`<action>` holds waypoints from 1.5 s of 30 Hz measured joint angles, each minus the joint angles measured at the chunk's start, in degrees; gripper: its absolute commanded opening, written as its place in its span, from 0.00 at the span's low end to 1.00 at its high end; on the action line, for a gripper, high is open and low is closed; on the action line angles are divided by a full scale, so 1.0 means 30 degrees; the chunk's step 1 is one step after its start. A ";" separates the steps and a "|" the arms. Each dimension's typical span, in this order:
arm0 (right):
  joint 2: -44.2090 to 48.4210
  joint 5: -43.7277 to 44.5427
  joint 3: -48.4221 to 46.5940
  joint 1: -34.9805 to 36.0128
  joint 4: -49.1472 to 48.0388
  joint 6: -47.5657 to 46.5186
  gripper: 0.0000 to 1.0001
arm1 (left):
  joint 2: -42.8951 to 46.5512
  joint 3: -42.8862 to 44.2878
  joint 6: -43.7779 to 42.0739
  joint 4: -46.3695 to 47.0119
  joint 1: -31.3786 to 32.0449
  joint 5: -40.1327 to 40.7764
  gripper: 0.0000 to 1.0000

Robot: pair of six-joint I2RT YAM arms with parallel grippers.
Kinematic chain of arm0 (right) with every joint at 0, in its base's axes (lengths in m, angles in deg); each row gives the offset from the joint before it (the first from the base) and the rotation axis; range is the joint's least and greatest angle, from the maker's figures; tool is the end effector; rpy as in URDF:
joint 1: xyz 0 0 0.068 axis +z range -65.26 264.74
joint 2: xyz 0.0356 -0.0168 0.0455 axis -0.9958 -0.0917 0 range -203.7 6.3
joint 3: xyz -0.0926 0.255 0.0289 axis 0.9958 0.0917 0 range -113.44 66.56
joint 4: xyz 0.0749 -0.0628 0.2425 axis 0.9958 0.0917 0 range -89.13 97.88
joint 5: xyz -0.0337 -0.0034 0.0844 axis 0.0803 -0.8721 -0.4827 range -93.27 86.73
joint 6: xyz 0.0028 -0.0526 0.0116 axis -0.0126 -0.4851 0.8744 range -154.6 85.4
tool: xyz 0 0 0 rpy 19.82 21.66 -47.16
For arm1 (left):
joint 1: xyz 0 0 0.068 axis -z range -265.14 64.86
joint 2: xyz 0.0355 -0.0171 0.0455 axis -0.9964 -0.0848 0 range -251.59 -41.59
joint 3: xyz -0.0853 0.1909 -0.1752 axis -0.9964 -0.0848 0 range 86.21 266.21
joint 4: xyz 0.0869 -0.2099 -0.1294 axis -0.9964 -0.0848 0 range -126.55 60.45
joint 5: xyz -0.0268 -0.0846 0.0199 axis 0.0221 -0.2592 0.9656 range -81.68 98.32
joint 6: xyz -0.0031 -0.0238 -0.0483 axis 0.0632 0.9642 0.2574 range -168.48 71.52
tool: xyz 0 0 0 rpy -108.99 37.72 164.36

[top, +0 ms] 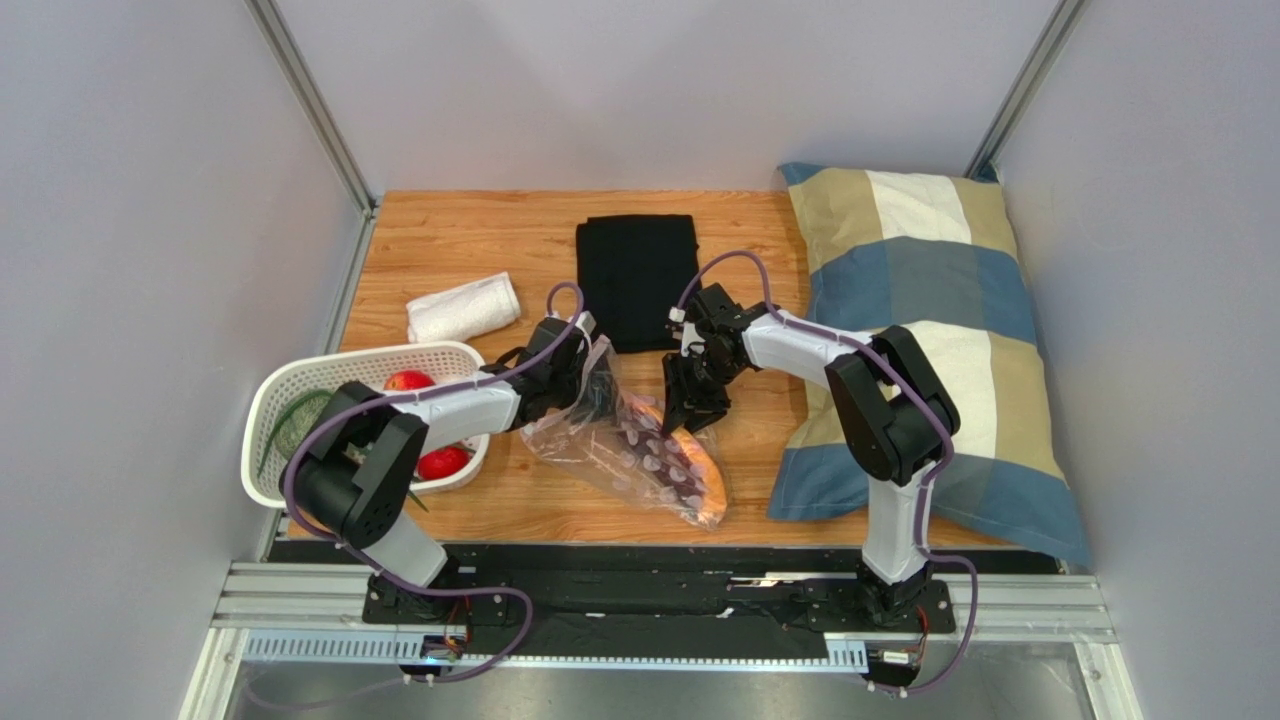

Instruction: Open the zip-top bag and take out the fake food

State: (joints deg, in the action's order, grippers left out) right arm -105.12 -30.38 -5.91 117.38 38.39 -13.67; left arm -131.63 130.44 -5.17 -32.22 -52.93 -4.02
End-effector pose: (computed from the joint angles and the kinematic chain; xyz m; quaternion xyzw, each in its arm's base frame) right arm 0.3022 0.2129 0.1491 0.1261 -0.9575 -0.2594 0.0026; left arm 0.2550 -0.1695 0.1621 -0.0521 0.9290 -0.2952 0.2170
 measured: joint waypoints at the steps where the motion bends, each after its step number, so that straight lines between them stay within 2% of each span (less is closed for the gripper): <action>1: -0.0044 -0.0029 -0.0044 0.0000 0.0029 0.0000 0.41 | -0.0109 -0.0073 -0.0007 0.0306 0.0000 -0.0102 0.45; 10: -0.0342 -0.0379 -0.0386 -0.0058 0.0306 0.0044 0.38 | -0.1508 -0.0080 -0.0058 0.1566 -0.0138 -0.0954 0.47; 13: -0.0372 -0.0488 -0.0401 -0.0102 0.0452 0.0080 0.37 | -0.1938 -0.0262 0.0131 0.2980 -0.0321 -0.1785 0.45; 16: -0.0430 -0.0648 -0.0401 -0.0168 0.0612 0.0175 0.37 | -0.2157 -0.0991 0.0685 0.4962 -0.0488 -0.2419 0.41; 17: -0.0459 -0.0714 -0.0401 -0.0189 0.0648 0.0233 0.37 | -0.2200 -0.1202 0.0860 0.5450 -0.0525 -0.2557 0.36; 20: -0.0510 -0.0984 -0.0335 -0.0233 0.0699 0.0474 0.26 | -0.2725 -0.1341 0.1100 0.6535 -0.0612 -0.3060 0.28; 22: -0.0510 -0.1333 -0.0153 -0.0277 0.0699 0.0685 0.17 | -0.3286 -0.1268 0.1319 0.7359 -0.0685 -0.3614 0.28; 24: -0.0517 -0.1719 0.0029 -0.0328 0.0678 0.0889 0.11 | -0.3810 -0.1180 0.1574 0.8218 -0.0699 -0.4131 0.31; 25: -0.0554 -0.1909 0.0095 -0.0357 0.0685 0.1027 0.05 | -0.4000 -0.1173 0.1668 0.8517 -0.0699 -0.4277 0.33; 26: -0.0597 -0.2084 0.0124 -0.0379 0.0685 0.1100 0.01 | -0.4233 -0.1129 0.1821 0.8888 -0.0699 -0.4510 0.38; 27: -0.0656 -0.2222 0.0131 -0.0401 0.0699 0.1151 0.00 | -0.4437 -0.1035 0.1902 0.9129 -0.0714 -0.4707 0.39; 30: -0.0925 -0.2739 0.0131 -0.0466 0.0750 0.1326 0.00 | -0.4962 -0.0539 0.2069 0.9406 -0.0729 -0.5085 0.40; 32: -0.1056 -0.3038 0.0124 -0.0510 0.0743 0.1443 0.00 | -0.5209 -0.0226 0.2011 0.9311 -0.0721 -0.5275 0.33; 33: -0.1115 -0.3162 0.0117 -0.0532 0.0750 0.1486 0.00 | -0.5297 -0.0087 0.1967 0.9216 -0.0721 -0.5355 0.27; 34: -0.1166 -0.3286 0.0095 -0.0546 0.0750 0.1537 0.00 | -0.5450 0.0117 0.1858 0.9020 -0.0699 -0.5406 0.17; 37: -0.1209 -0.3461 0.0095 -0.0554 0.0743 0.1698 0.02 | -0.5843 0.0685 0.1392 0.8546 -0.0648 -0.5581 0.03; 40: -0.1209 -0.3453 0.0066 -0.0554 0.0787 0.1741 0.07 | -0.5836 0.0816 0.1035 0.8247 -0.0619 -0.5595 0.00; 41: -0.1209 -0.3417 0.0029 -0.0554 0.0860 0.1749 0.11 | -0.5799 0.0874 0.0867 0.8072 -0.0619 -0.5603 0.00; 42: -0.1209 -0.3388 0.0007 -0.0554 0.0903 0.1756 0.23 | -0.5756 0.0954 0.0721 0.7919 -0.0612 -0.5610 0.00; 45: -0.1180 -0.3118 -0.0182 -0.0546 0.1326 0.1770 0.40 | -0.5297 0.1035 0.0124 0.7045 -0.0539 -0.5319 0.00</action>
State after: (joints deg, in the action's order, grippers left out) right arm -108.66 -39.73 -6.46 115.74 42.37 -8.36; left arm -147.52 133.54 -4.80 -11.09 -54.55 -19.97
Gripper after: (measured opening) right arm 0.256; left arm 0.018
